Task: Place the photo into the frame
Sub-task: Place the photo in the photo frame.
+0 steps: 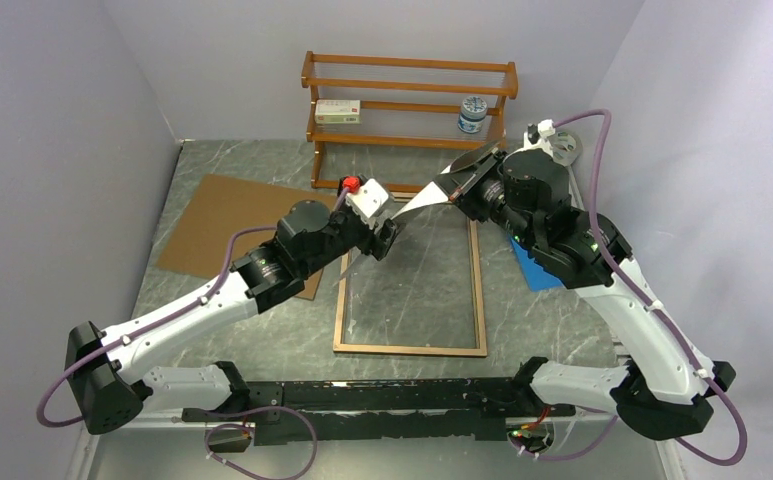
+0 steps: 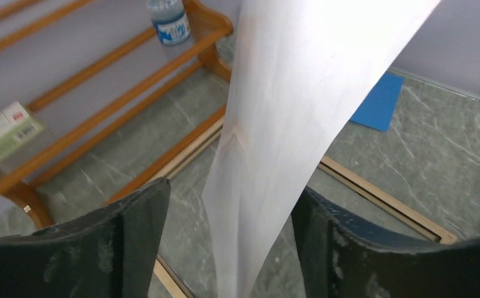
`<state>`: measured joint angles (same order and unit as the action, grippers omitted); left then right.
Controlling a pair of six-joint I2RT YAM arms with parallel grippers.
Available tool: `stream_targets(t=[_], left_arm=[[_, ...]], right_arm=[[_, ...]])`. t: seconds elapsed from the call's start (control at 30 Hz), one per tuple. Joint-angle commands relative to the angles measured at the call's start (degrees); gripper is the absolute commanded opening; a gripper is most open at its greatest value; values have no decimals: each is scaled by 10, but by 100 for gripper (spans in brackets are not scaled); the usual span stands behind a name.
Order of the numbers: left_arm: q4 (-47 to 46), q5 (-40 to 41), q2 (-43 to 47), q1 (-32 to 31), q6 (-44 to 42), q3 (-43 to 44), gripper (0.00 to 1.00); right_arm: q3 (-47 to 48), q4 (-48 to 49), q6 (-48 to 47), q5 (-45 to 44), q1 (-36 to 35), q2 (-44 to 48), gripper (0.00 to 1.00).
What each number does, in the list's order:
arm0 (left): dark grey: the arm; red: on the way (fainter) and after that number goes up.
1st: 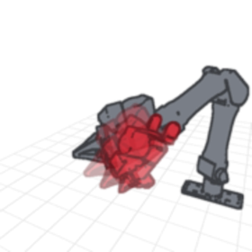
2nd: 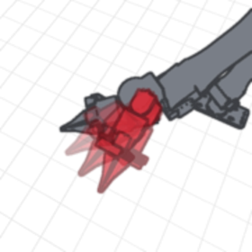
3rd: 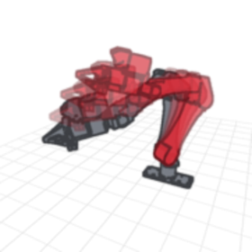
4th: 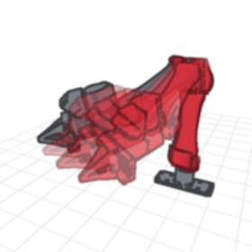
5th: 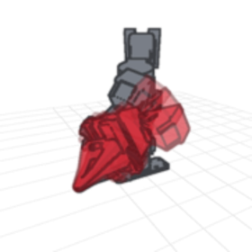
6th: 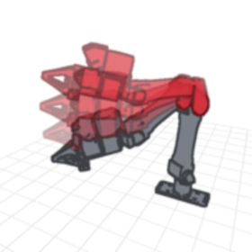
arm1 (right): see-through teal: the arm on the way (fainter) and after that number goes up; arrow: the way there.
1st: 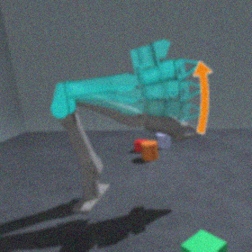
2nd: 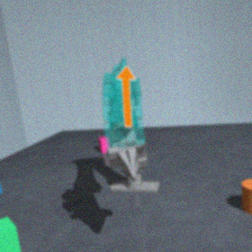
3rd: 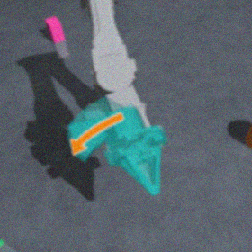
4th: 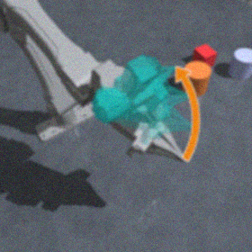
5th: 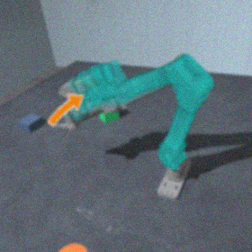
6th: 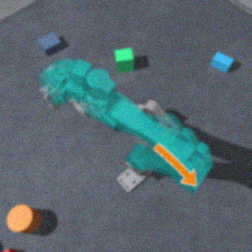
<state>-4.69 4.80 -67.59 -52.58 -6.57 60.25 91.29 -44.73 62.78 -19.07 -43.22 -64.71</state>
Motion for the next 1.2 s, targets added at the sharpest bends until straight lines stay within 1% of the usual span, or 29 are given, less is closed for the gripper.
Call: stream_targets(t=[0.0, 0.03, 0.07, 0.13, 0.3, 0.4, 0.47, 0.53, 0.67, 0.77, 0.9, 1.0, 1.07, 1.17], left_arm=[[84, 35, 7, -2, 58, 35, 83], [113, 40, 10, -2, 97, 42, 88], [141, 49, 14, -2, 132, 50, 91], [186, 71, 29, -2, 202, 56, 94], [270, 93, 84, -1, 379, 49, 94], [338, 134, 116, -1, 485, 56, 94], [377, 147, 130, 0, 529, 68, 94], [391, 152, 140, 0, 568, 78, 94], [378, 151, 160, 0, 629, 81, 94], [350, 157, 171, 0, 649, 75, 94], [346, 184, 174, 0, 663, 83, 94], [346, 208, 182, 0, 681, 83, 94], [340, 225, 193, 0, 693, 66, 94], [324, 242, 207, 0, 708, 37, 94]], right_arm=[[16, 41, -7, -20, 4, 15, 0], [17, 45, -12, -24, 6, 15, 0], [18, 50, -18, -29, 7, 14, 0], [16, 66, -28, -44, 10, 14, 0], [-2, 132, -48, -62, 19, 11, 0], [2, 176, -62, -69, 24, 1, 0], [11, 208, -75, -69, 26, -9, 0], [24, 241, -86, -60, 29, -19, 0], [39, 314, -113, -25, 35, -30, 0], [32, 359, -129, 7, 38, -23, 0], [-8, 406, -135, 45, 40, 1, 0], [-58, 429, -128, 59, 41, 31, 0], [-115, 444, -118, 68, 41, 63, 0], [-209, 436, -78, 69, 41, 116, 0]])
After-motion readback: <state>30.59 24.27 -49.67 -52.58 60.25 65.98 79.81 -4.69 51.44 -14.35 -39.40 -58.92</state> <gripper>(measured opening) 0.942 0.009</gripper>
